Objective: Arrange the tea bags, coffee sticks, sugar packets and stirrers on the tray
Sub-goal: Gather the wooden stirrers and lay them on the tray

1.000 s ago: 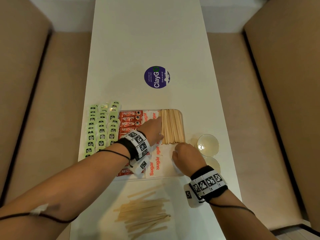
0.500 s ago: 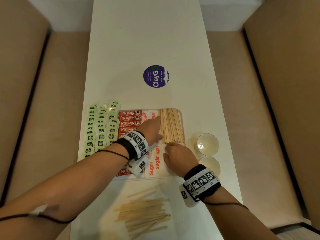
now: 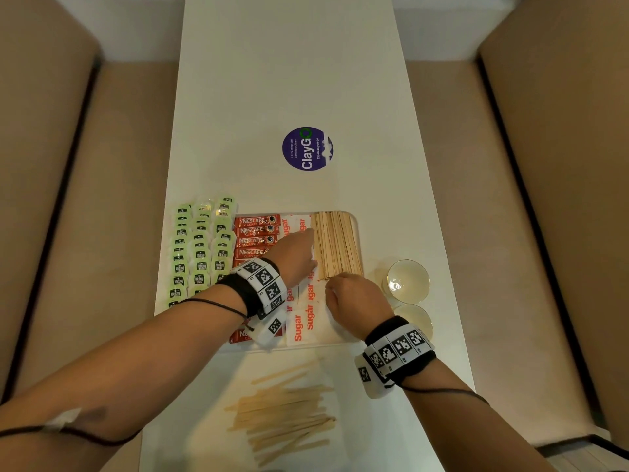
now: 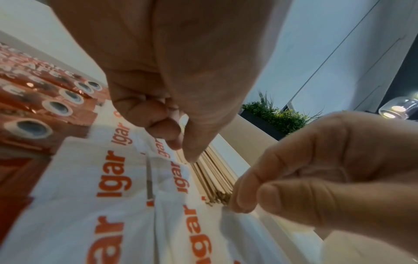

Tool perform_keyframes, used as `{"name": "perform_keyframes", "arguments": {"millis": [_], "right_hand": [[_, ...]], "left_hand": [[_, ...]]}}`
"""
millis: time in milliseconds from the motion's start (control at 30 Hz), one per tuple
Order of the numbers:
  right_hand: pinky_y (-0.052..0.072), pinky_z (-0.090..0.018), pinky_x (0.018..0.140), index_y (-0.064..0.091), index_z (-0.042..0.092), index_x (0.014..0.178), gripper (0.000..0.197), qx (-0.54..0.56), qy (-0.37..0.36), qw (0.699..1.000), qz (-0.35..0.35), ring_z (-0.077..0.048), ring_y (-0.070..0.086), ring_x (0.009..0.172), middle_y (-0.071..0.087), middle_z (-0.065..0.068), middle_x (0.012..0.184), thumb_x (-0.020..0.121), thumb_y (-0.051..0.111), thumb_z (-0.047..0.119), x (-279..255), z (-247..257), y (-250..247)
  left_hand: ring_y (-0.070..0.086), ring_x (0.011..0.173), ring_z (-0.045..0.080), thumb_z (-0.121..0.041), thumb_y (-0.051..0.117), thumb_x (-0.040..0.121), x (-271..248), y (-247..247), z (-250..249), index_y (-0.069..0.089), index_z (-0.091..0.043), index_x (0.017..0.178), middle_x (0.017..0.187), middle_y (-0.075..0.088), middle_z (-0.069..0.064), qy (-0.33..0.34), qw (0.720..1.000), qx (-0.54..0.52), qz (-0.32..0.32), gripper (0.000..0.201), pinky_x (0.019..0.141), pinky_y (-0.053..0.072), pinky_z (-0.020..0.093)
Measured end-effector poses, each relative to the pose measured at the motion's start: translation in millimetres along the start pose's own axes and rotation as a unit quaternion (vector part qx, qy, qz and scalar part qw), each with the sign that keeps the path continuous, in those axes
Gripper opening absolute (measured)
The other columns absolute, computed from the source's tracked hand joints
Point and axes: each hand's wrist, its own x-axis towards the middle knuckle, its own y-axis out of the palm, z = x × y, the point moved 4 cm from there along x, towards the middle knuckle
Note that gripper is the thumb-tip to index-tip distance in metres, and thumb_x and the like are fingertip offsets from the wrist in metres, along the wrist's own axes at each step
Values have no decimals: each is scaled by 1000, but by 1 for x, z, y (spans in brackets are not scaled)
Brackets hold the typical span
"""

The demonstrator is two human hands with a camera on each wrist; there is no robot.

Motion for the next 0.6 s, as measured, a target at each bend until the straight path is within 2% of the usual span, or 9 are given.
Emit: {"name": "perform_keyframes", "arguments": {"millis": [100,233,367,433,533,600], "right_hand": [[56,-39,70,72,14,98,28,21,-8,1000,-20,-22,62,81,67,-1,93,100,47,26,-7,1,-6],[55,-37,79,69,18,121,29,45,-34,998,-24,-21,62,104,68,0,116,100,53,30,-27,8,-10],[55,-38,83,64,21,128,32,36,-54,998,-5,-20,60,113,65,1,125,100,53,33,-48,15,-5],[55,-38,84,62,20,131,35,34,-72,997,3,-21,58,115,63,0,128,99,55,33,-60,20,-1],[51,-35,87,58,19,136,43,22,-100,994,28,-23,57,117,61,-2,133,96,61,36,-80,28,11],[50,-36,91,56,17,138,51,16,-118,991,52,-26,56,119,59,-4,135,93,66,39,-92,34,22]], "left_hand": [[58,93,18,-29,62,96,-23,-3,2,38,-12,145,109,61,2,10,1000,3,0,57,78,49,30],[53,93,13,-33,63,95,-65,-1,9,38,-17,148,119,60,1,21,999,14,21,61,83,48,27],[53,90,12,-34,63,95,-108,7,16,50,-20,139,109,56,-6,38,998,21,39,48,78,45,26],[55,93,12,-34,64,94,-129,13,18,53,-21,135,108,53,-10,47,998,18,40,44,79,45,24],[56,103,14,-41,63,93,-159,28,20,50,-24,139,118,55,-8,57,997,29,52,51,87,47,27],[55,101,13,-47,64,91,-175,40,22,50,-25,138,116,55,-8,68,995,48,56,54,84,47,28]]}}
